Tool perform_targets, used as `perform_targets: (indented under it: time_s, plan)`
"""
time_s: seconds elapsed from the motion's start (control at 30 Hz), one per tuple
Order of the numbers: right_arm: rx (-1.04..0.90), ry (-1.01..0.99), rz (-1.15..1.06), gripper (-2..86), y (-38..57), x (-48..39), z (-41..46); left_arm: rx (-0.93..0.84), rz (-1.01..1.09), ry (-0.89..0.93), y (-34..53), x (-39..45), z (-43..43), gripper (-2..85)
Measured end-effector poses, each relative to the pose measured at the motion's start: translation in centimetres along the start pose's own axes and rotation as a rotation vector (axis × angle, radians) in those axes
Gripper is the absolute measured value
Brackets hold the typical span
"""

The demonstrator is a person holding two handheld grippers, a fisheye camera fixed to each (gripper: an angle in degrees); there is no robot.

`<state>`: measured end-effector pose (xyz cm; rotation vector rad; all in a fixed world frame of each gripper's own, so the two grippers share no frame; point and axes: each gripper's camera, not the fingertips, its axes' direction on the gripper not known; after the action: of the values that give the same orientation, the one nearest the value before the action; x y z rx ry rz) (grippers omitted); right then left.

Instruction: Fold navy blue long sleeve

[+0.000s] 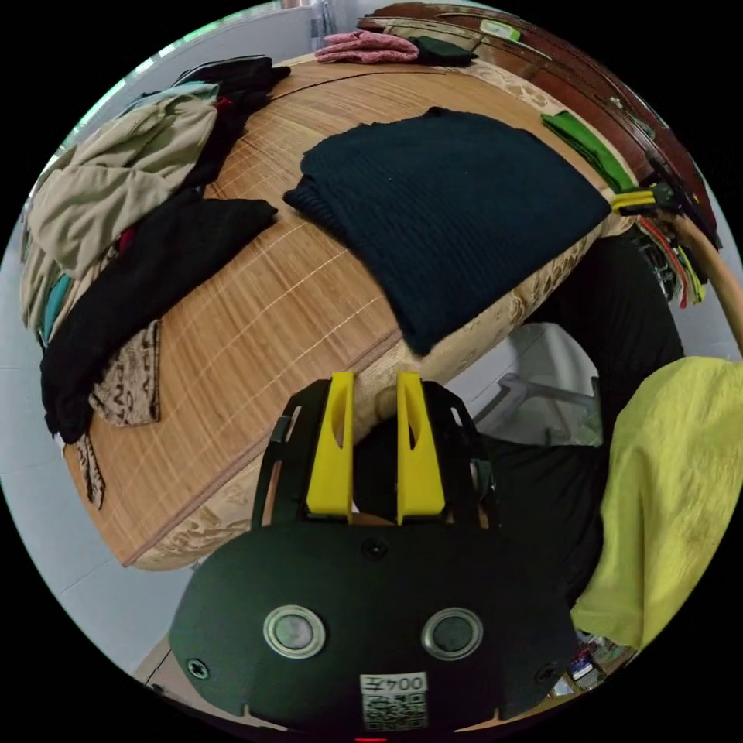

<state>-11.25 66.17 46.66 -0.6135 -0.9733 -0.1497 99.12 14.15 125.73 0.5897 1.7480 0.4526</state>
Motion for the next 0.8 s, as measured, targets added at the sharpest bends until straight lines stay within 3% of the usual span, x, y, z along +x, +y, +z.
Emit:
perform_targets:
  time_s: [0.2, 0.33, 0.47, 0.67, 0.8]
  plan:
    - [0.164, -0.238, 0.105, 5.5, -1.5, 3.5, -2.7, 0.243, -0.091, 0.083, -3.6, -1.5, -3.3, 8.1]
    - [0.074, -0.248, 0.066, 7.5, -3.4, 3.0, -0.7, 0.216, -0.045, 0.042, -7.8, 0.2, -1.6, 8.2]
    - [0.072, -0.261, 0.105, 6.6, -2.7, 4.9, 0.5, 0.007, -0.051, -0.016, -9.5, -0.1, 3.7, 8.2]
    - [0.186, -0.415, 0.15, 4.6, -0.6, 9.9, -0.9, 0.081, -0.049, 0.018, -9.3, -1.2, 2.3, 8.1]
    - [0.315, -0.46, 0.204, 9.5, -0.9, 13.7, -2.8, 0.226, -0.163, 0.09, -10.2, -4.6, -0.3, 8.0]
